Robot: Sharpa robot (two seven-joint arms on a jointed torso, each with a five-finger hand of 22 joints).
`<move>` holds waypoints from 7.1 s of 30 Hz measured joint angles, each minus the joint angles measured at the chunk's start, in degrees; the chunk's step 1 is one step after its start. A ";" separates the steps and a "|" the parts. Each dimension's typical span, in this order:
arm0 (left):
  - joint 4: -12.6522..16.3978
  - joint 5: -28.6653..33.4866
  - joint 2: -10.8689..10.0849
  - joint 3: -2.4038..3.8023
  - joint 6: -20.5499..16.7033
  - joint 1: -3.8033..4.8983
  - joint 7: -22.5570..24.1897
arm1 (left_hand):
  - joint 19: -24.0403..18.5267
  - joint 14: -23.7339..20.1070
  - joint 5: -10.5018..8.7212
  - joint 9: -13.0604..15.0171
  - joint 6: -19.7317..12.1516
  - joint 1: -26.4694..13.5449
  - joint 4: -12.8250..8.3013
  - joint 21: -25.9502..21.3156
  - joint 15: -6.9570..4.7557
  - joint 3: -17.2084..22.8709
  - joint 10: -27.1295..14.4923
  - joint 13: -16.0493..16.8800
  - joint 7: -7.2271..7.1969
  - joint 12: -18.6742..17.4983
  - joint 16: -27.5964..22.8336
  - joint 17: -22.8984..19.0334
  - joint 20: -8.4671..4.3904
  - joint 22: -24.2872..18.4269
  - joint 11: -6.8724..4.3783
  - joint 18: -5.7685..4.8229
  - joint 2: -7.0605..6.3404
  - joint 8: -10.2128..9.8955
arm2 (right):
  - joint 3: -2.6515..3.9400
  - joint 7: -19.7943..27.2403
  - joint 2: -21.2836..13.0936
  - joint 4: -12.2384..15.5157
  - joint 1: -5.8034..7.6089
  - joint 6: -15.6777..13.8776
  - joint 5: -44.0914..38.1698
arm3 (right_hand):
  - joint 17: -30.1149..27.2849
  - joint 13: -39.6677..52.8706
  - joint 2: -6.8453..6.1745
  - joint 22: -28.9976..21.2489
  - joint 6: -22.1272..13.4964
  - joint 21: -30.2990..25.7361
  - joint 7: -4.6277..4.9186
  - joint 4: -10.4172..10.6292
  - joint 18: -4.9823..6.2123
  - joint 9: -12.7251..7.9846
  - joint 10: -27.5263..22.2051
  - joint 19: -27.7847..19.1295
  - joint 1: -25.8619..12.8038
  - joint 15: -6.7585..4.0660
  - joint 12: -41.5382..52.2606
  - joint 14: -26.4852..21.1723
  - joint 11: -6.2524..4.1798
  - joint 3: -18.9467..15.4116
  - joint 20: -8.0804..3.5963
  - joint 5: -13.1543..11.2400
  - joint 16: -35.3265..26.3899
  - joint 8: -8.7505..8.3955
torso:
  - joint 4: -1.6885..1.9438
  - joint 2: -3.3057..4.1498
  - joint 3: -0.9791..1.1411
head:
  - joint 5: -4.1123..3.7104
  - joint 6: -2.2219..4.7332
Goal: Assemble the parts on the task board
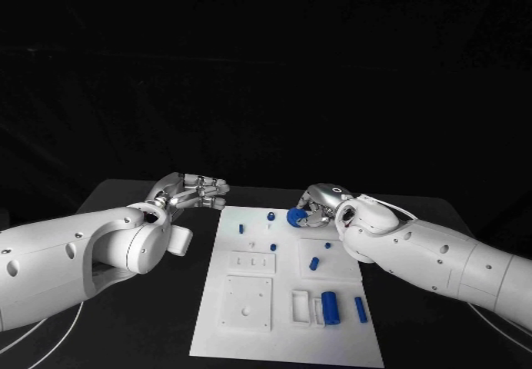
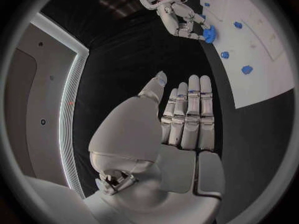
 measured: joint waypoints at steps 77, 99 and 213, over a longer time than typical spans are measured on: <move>0.16 -0.05 0.55 0.00 0.01 0.00 -0.05 | 0.14 0.00 0.00 0.00 -0.21 0.00 0.00 0.00 0.00 0.00 0.00 0.00 -0.21 0.00 0.00 0.00 0.14 -0.29 0.00 0.00 0.00 0.00 | -4.69 -4.66 10.47 -4.78 0.00 -3.23 -10.25 | -1.25 -0.03 -2.92 0.01 -4.96 -0.93 -0.64 8.15 0.01 -0.08 -0.96 0.00 1.09 0.04 -1.89 0.01 0.51 -6.45 0.01 -8.74 -0.77 0.50 | 0.15 0.13 -0.02 | 1.63 0.23; 0.08 -0.05 0.52 0.00 0.07 0.00 -0.10 | 0.21 0.00 0.00 0.00 -0.21 -0.27 0.33 -0.23 0.00 -0.33 -0.21 0.00 -0.21 0.00 0.00 0.00 0.21 -0.58 0.21 0.00 0.27 0.00 | -4.67 -3.10 8.83 -4.62 0.07 -1.68 -3.39 | -0.22 -0.03 -2.29 0.01 -4.55 -0.58 -0.19 14.22 0.02 0.05 -0.74 0.00 -3.43 0.04 -1.33 0.01 0.72 -4.90 0.01 -11.54 -0.53 0.39 | 0.10 0.15 0.05 | 1.56 0.13; -2.00 -1.29 0.05 -0.02 1.78 -0.31 -0.03 | 0.21 0.00 0.00 0.00 -0.20 -0.02 -0.89 0.44 0.00 0.26 0.01 0.00 -0.21 0.00 0.00 0.00 0.21 -0.25 -0.01 0.00 0.49 0.00 | 2.39 20.88 -3.75 -15.71 -4.19 5.02 23.55 | 1.18 -0.02 4.43 0.00 -6.13 -0.91 -0.48 -4.25 0.02 -0.23 -2.18 0.00 2.85 0.23 -2.31 -0.18 0.71 -10.55 0.01 -5.99 -1.65 0.37 | -1.90 -0.35 1.28 | -1.55 -0.35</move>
